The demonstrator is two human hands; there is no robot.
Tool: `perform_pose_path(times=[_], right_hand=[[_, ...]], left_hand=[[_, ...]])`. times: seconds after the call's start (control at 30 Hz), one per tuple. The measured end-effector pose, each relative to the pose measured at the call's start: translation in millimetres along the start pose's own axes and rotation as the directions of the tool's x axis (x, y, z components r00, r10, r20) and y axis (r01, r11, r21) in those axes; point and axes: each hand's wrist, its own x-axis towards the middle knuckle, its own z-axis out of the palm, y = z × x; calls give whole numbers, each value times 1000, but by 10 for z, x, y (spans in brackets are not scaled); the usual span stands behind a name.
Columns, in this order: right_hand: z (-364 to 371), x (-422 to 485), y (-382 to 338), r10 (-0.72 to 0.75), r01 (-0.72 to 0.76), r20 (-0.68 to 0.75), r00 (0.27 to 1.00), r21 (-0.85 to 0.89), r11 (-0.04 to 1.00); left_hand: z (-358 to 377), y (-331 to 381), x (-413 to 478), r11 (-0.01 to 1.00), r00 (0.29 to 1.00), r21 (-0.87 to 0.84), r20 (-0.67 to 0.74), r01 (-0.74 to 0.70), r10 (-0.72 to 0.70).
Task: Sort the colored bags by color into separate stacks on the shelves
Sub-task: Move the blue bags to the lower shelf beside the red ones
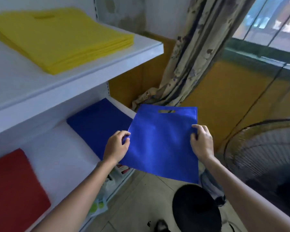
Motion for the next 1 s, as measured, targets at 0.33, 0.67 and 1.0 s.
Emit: perform_pose_path(times=[0.33,0.67,1.0], right_hand=[[1556,1213,-553,-311,287,388,868,120,951],[2661,1872,-966,-631,586,541,556,283,759],[3163,1943,-1132,-447,798,758,475,-157,582]], left_hand=[[10,-684,122,919,873,46,-334,392,-356],[396,-957,276,771,684,57,-507,634,-525],[414,-1416,426,572,611,227,-392,788,-688]])
